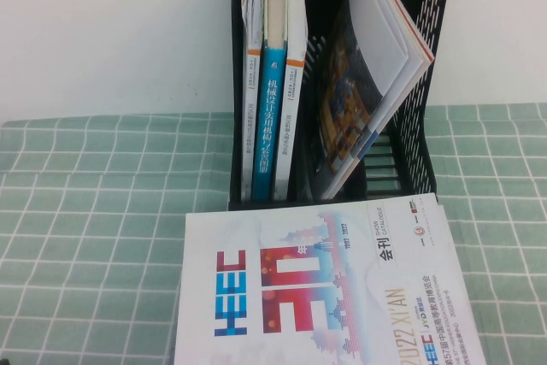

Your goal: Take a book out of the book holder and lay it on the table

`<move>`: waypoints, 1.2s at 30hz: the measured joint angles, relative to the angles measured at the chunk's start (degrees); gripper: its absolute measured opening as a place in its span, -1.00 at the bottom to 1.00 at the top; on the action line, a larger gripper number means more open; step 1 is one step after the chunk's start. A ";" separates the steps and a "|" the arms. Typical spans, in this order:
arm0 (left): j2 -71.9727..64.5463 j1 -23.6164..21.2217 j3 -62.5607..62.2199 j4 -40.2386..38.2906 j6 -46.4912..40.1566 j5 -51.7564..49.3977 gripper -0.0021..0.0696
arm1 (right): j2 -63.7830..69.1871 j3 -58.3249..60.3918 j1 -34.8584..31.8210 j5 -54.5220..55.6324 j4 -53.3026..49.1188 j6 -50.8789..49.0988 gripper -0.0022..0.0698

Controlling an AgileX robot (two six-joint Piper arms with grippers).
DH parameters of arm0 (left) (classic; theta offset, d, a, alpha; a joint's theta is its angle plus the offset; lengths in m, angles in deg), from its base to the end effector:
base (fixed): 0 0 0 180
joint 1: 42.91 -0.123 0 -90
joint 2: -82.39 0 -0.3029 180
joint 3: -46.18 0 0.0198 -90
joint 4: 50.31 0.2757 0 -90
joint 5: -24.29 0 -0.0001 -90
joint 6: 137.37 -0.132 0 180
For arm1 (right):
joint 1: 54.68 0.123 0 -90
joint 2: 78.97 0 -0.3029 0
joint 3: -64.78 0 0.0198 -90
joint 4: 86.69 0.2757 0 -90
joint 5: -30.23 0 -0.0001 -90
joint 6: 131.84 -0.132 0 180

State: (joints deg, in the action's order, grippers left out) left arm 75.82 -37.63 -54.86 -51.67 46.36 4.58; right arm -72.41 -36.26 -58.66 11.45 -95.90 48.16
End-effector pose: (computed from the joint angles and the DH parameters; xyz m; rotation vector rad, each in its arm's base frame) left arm 0.0992 -0.0102 0.1641 0.0099 1.8387 -0.1333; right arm 0.0995 -0.0138 0.1667 -0.0388 1.8204 -0.2038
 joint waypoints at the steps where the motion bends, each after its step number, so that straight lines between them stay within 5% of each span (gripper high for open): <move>1: 0.00 0.00 0.00 0.00 0.00 0.00 -0.95 | 0.00 0.14 -0.11 -1.67 0.15 -0.80 -0.95; 36: 0.00 0.00 0.00 0.00 -0.17 0.00 -0.95 | 0.00 0.27 -0.15 -2.32 2.94 -2.98 -0.95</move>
State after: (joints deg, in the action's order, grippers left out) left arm 75.82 -37.63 -54.86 -51.67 46.19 4.58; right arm -72.41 -35.99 -58.81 9.13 -92.96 45.17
